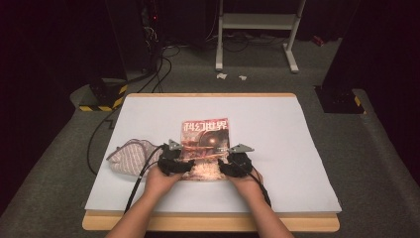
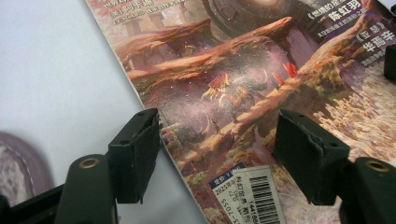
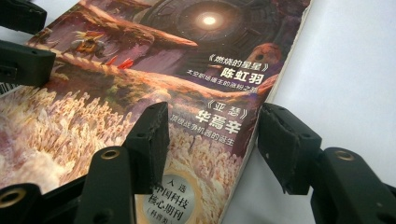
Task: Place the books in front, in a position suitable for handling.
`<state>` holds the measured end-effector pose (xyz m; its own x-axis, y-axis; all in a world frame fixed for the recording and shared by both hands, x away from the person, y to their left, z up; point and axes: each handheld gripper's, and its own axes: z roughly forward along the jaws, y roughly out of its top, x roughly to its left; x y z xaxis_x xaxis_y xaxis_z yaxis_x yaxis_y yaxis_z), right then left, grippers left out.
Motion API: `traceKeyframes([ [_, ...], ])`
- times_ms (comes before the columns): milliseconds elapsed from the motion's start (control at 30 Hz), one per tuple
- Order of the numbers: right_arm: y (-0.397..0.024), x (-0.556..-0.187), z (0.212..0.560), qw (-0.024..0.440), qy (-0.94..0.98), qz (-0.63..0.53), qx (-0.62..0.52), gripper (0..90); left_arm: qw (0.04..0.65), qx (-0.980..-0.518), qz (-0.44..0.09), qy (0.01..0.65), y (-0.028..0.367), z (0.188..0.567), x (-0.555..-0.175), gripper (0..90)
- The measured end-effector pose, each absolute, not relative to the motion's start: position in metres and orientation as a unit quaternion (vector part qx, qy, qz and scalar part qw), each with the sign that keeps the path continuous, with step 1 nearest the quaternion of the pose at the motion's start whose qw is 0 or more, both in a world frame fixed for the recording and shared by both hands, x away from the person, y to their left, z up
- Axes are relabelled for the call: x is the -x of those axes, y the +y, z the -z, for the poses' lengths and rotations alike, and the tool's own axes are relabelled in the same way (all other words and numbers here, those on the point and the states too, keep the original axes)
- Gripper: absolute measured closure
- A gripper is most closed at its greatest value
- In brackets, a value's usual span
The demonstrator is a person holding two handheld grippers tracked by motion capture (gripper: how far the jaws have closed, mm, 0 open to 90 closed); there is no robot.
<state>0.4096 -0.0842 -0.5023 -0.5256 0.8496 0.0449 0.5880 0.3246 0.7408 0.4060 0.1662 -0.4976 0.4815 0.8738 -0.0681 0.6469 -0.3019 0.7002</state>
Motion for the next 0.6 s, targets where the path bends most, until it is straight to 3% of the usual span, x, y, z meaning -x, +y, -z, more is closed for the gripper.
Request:
traceKeyframes([
  [367,-0.088,-0.372,0.502,0.179,0.802,-0.364,-0.439,44.9,0.355,-0.800,-0.163,0.456,0.172,0.499,-0.362,35.6],
  [600,-0.092,-0.353,0.503,0.173,0.801,-0.371,-0.438,45.7,0.363,-0.799,-0.160,0.452,0.174,0.501,-0.354,36.2],
])
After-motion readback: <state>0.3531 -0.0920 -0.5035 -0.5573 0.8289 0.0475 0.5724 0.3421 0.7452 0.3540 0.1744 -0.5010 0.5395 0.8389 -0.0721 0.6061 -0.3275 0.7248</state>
